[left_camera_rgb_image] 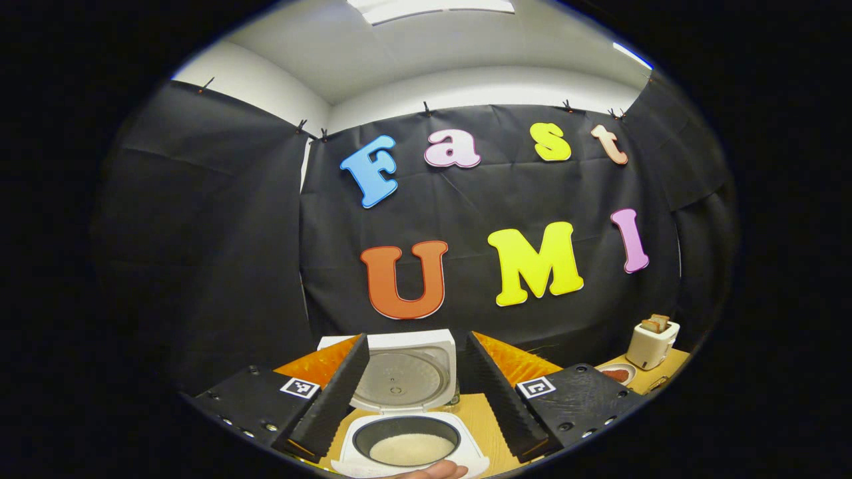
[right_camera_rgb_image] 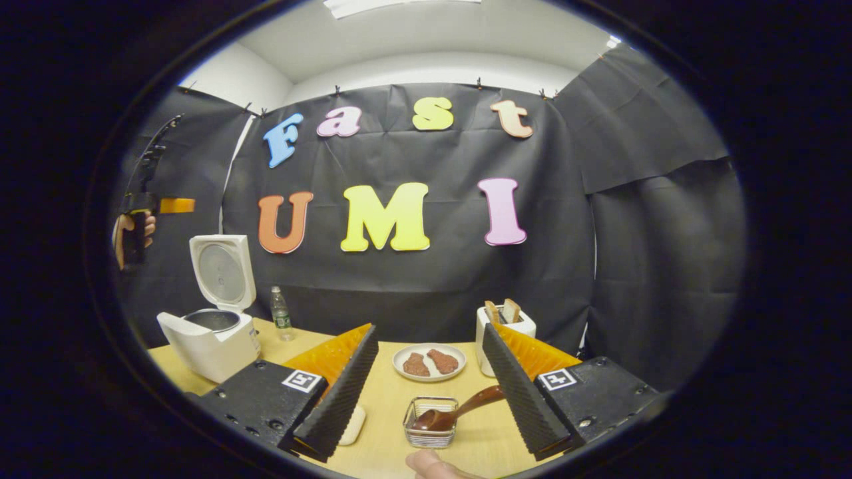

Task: Close the left gripper, press the button to open the rice cooker; take a wooden spoon from the chopstick holder with the right hand, scoop a spoonful of rice and pour it into the rice cooker, then put the wooden spoon back into the chopstick holder.

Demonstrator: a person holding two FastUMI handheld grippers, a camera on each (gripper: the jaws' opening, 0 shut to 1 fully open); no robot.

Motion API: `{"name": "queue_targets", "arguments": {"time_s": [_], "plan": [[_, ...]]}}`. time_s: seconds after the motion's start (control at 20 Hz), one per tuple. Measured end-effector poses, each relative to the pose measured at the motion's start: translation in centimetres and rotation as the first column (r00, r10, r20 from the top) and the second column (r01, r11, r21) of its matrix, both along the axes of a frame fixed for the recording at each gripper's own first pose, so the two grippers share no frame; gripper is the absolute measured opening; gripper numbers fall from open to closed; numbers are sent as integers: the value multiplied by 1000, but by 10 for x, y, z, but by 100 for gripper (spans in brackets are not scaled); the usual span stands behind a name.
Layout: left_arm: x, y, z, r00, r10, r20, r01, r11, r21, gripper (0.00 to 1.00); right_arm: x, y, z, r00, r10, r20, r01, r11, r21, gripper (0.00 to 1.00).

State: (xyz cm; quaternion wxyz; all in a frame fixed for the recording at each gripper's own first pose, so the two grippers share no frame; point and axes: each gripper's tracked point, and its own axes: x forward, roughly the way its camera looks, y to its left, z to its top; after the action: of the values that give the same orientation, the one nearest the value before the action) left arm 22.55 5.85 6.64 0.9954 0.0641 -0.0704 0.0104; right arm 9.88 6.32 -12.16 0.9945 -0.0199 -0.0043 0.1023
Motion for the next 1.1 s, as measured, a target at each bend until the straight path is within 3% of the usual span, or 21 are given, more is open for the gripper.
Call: {"name": "queue_targets", "arguments": {"time_s": [0.1,0.3,0.55,0.8,0.9,0.95,1.0,1.1], "plan": [[38,13,1,1000,13,10,-13,1000,28,92,1,-2,-5,1000,-2,-6,2,1000,-2,99],[99,39,-10,998,67,-19,-67,998,-6,95,-6,-13,-6,1000,-26,-17,26,1000,0,100],[153,74,-1,995,97,13,-95,989,-114,95,-24,-26,-3,997,-72,-6,72,997,-16,100],[180,88,-38,985,136,-108,-145,986,-78,95,-51,-35,5,994,-110,5,110,993,-53,100],[182,94,-63,968,159,-193,-169,985,-36,95,-64,-39,12,993,-120,17,121,991,-52,100],[183,95,-57,975,153,-161,-164,985,-61,97,-73,-42,16,992,-125,17,126,991,-50,100],[183,93,-60,969,133,-210,-156,983,-97,100,-82,-42,20,992,-121,25,122,992,-41,100],[179,91,-65,964,134,-228,-163,980,-112,96,-102,-50,27,991,-132,30,132,991,-24,100]]}}
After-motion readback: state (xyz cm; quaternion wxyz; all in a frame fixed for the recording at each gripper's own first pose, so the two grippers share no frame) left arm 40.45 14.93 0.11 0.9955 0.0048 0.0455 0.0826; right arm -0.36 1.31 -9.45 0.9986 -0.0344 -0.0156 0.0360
